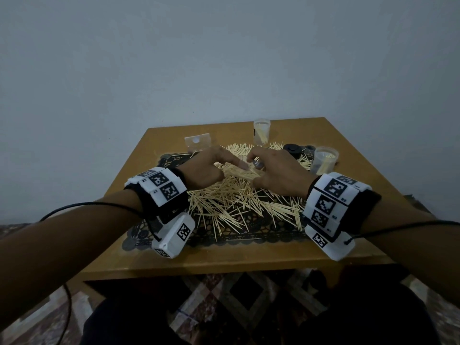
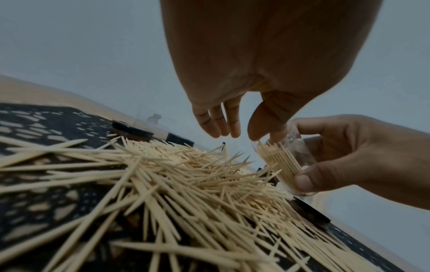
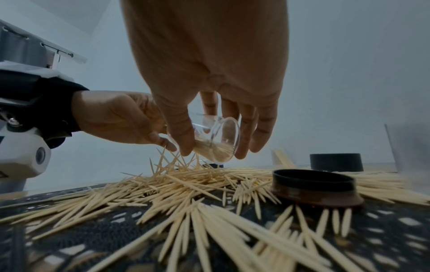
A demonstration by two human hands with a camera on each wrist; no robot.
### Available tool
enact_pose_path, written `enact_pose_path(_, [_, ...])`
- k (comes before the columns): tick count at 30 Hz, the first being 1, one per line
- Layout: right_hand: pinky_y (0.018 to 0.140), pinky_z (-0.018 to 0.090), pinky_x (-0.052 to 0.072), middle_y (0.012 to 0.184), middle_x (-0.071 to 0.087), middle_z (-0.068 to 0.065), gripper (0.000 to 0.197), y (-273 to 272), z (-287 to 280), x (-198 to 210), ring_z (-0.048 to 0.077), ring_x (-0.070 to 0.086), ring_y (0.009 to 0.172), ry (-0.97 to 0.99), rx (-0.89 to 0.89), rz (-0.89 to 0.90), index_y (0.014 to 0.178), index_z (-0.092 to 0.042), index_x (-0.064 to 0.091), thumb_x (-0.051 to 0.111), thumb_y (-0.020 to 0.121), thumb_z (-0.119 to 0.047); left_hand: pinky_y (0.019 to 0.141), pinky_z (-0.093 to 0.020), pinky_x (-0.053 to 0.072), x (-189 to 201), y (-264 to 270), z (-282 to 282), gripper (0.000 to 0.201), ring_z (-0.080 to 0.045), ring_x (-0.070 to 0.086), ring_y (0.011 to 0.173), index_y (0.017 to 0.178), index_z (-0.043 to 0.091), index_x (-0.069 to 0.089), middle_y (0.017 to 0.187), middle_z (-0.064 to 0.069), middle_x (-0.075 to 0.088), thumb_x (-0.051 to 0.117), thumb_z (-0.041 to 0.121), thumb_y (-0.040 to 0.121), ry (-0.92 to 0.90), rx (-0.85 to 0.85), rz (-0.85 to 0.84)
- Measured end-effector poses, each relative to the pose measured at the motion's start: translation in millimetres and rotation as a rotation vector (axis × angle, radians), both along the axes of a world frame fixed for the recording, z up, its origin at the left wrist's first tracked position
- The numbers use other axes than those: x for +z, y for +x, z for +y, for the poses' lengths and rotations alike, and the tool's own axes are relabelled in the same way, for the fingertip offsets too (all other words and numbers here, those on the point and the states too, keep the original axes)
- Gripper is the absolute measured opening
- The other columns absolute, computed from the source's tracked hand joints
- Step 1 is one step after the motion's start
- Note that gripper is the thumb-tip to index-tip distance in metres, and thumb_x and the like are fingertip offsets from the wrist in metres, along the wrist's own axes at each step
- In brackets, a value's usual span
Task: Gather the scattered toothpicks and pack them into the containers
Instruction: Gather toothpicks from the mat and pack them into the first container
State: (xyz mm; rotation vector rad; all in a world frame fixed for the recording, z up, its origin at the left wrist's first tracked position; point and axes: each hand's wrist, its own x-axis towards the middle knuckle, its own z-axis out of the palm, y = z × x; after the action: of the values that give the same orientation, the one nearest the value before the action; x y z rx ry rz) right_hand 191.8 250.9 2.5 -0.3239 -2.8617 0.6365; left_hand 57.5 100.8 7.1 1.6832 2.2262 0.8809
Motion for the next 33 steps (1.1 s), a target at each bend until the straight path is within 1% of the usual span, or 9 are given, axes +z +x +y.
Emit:
enact_pose_path(3, [0.081,0.037,0.054,0.118,0.064,0.011,0.051,2.6,1.7,-1.0,0.026,0.062,0.1,-0.002,-0.011,-0.012,0.122,-0.017,0.055,0.08,0.077,-0.02,0.089,-0.033,0.048,0.1,-3.2,-5.2,0.055,-0.014,0.055,0.104,0.102,0.024,0.072,0.113,0.0,0.061,0.053,-0.016,0.071,0.086,0.122,0.029])
enact_pose_path(6, [0.078,0.03,0.05,0.118,0.065,0.01,0.053,3.4,0.4,1.4,0.023,0.062,0.1,-0.027,0.002,0.009,0.122,-0.018,0.055,0.081,0.076,-0.02,0.081,-0.02,0.04,0.5,-3.0,-6.7,0.065,-0.006,0.047,0.098,0.114,0.028,0.069,0.109,0.006,0.055,0.051,-0.016,0.07,-0.03,0.028,0.105])
enact_pose_path(9, [0.069,0.025,0.043,0.114,0.065,0.009,0.052,2.4,-2.6,4.8,0.019,0.06,0.091,-0.008,0.036,0.03,0.122,-0.019,0.055,0.08,0.077,-0.021,0.082,-0.027,0.036,-3.8,-2.4,-4.6,0.074,-0.009,0.043,0.102,0.125,0.029,0.063,0.113,0.004,0.049,0.048,-0.017,0.069,-0.14,-0.053,0.095])
enact_pose_path(14, [0.076,0.03,0.05,0.117,0.064,0.009,0.051,2.8,-1.2,4.8,0.023,0.062,0.096,0.006,0.008,0.026,0.121,-0.018,0.054,0.08,0.077,-0.021,0.079,-0.022,0.044,-3.6,-0.3,-9.4,0.06,-0.002,0.053,0.103,0.114,0.029,0.068,0.116,0.008,0.059,0.057,-0.014,0.073,0.017,0.036,0.015])
enact_pose_path(17, [0.079,0.031,0.05,0.117,0.064,0.008,0.05,6.1,3.9,2.9,0.022,0.061,0.099,0.021,-0.028,0.021,0.121,-0.017,0.054,0.079,0.078,-0.021,0.094,-0.037,0.049,2.4,2.5,-23.8,0.045,-0.011,0.053,0.111,0.115,0.024,0.062,0.124,0.004,0.058,0.071,0.002,0.078,0.051,0.069,0.07])
enact_pose_path(19, [0.077,0.03,0.049,0.117,0.063,0.008,0.048,8.9,7.8,1.3,0.022,0.06,0.096,0.028,-0.046,0.025,0.12,-0.016,0.054,0.078,0.079,-0.021,0.108,-0.036,0.036,5.2,6.2,-34.5,0.056,-0.012,0.039,0.123,0.127,0.028,0.05,0.137,0.004,0.044,0.076,0.019,0.078,-0.144,-0.003,0.175])
enact_pose_path(21, [0.072,0.028,0.045,0.118,0.063,0.009,0.046,10.9,10.6,0.2,0.02,0.059,0.092,0.031,-0.053,0.04,0.119,-0.015,0.055,0.077,0.08,-0.021,0.11,-0.039,0.024,3.0,9.1,-42.2,0.076,-0.013,0.022,0.132,0.138,0.036,0.037,0.145,0.005,0.03,0.078,0.036,0.074,-0.405,-0.085,0.375])
enact_pose_path(24, [0.071,0.025,0.04,0.118,0.063,0.008,0.045,12.4,11.4,-0.8,0.016,0.055,0.09,0.03,-0.052,0.05,0.119,-0.014,0.055,0.077,0.08,-0.02,0.111,-0.047,0.025,-8.4,11.0,-45.1,0.085,-0.02,0.014,0.136,0.143,0.041,0.027,0.15,0.002,0.019,0.075,0.047,0.073,-0.554,-0.156,0.576])
enact_pose_path(33, [0.069,0.023,0.038,0.117,0.063,0.008,0.046,13.9,14.5,-2.7,0.014,0.055,0.09,0.009,-0.066,0.057,0.119,-0.015,0.055,0.078,0.079,-0.02,0.104,-0.039,0.037,-27.7,15.3,-20.6,0.067,-0.02,0.033,0.125,0.139,0.025,0.036,0.14,-0.005,0.038,0.063,0.047,0.082,-0.3,-0.235,0.731])
